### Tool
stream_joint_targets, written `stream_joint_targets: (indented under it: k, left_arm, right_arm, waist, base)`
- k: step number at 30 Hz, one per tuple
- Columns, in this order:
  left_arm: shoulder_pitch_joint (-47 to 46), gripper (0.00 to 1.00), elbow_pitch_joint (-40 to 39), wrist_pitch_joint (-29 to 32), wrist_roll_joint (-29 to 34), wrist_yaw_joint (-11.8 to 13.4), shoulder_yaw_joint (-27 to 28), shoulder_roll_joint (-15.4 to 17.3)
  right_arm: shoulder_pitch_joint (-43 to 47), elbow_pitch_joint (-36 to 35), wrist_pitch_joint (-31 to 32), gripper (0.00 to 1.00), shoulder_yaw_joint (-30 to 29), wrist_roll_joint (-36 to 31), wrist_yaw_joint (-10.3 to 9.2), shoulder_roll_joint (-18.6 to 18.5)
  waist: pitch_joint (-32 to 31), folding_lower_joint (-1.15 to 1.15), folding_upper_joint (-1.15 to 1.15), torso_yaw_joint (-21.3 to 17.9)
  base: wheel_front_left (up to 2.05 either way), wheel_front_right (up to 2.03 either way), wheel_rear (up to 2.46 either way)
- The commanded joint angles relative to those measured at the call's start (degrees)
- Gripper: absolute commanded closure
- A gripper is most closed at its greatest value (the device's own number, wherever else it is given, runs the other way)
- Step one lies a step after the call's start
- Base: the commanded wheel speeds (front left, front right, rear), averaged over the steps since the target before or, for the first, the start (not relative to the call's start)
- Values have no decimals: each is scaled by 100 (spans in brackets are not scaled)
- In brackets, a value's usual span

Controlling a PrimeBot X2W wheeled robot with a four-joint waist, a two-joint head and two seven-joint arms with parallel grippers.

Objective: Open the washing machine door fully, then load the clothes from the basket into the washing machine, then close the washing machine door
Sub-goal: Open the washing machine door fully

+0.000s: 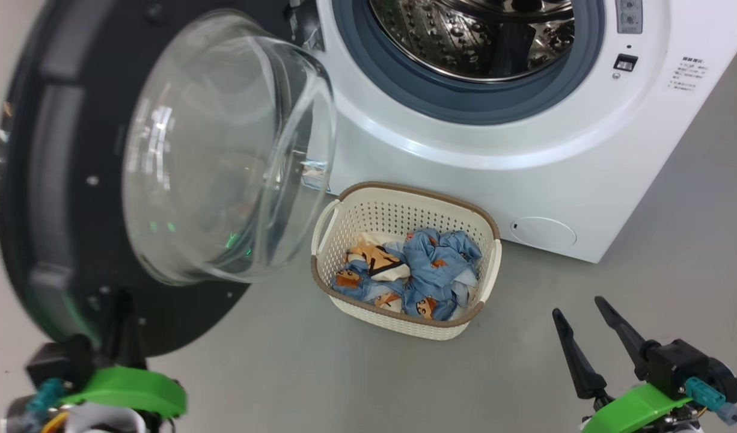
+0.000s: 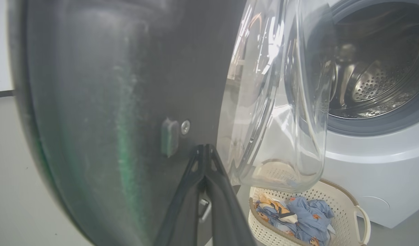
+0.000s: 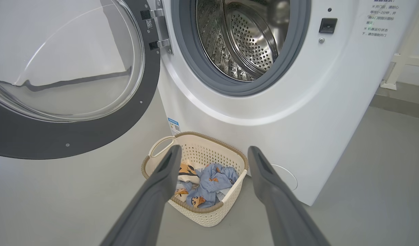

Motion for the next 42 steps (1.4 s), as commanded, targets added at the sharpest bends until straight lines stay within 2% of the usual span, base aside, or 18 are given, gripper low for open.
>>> stream_joint_targets:
  k: [1,10,24,34,42]
  left_arm:
    - [-305,100,-40,-76,-32,33,410,261]
    - [-793,100,456,-77,-50,-73,1331,343]
    - [-1404,100,1212,-77,249,-373,2099,435]
    - [-1418,100,1166,-77,557,-508,2377,271]
    - [-1098,100,568,-77,870,-727,2450,39]
  right_arm:
    - [-199,-141,-43,0,141,2,9,-85]
    - [-332,-195,39,0,103,26,9,-165]
    - [-381,-389,194,0,31,0,9,-261]
    - [-394,-348,179,0,0,-2,9,-204]
    - [-403,-221,99,0,16,16,9,-85]
  waist:
    - [50,0,0,-38]
    - [285,0,0,-143]
    - [562,0,0,-340]
    - [522,0,0,-434]
    - [376,0,0,-522]
  base:
    - [0,0,0]
    - [0,0,0]
    - [0,0,0]
    - [0,0,0]
    - [0,0,0]
